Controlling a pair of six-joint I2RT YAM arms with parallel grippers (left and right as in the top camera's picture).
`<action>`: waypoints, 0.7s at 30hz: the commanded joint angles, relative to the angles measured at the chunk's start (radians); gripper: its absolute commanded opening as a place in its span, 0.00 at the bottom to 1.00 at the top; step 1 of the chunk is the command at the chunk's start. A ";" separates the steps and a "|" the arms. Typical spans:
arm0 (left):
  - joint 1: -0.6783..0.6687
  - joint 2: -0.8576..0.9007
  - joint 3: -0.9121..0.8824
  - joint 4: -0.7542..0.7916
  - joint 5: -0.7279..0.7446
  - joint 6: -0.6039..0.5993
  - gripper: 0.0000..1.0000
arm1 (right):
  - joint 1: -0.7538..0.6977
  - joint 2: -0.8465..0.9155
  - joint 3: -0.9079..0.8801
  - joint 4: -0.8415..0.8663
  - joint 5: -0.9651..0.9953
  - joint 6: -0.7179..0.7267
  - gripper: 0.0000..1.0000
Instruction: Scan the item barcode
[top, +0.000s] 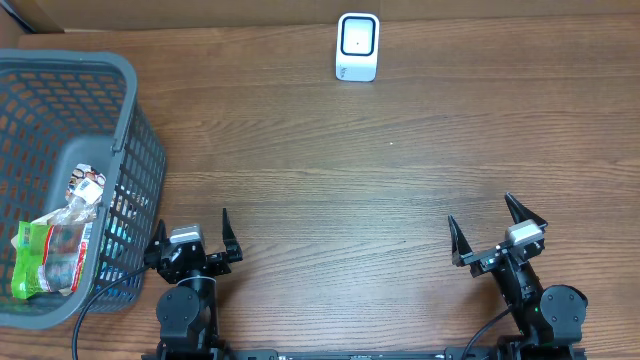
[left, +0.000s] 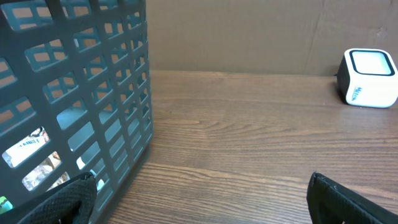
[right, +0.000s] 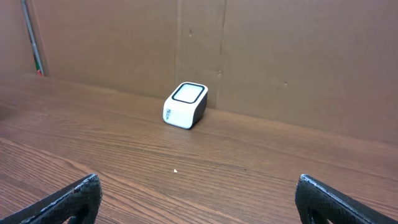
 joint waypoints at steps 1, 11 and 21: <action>-0.005 -0.011 -0.005 0.005 -0.021 0.033 0.99 | 0.004 -0.009 -0.010 0.008 -0.005 0.004 1.00; -0.005 -0.011 -0.004 0.040 0.106 0.050 1.00 | 0.004 -0.009 0.017 0.007 -0.020 0.008 1.00; -0.005 0.011 0.098 0.119 0.269 0.111 1.00 | 0.002 0.008 0.274 -0.174 -0.015 0.002 1.00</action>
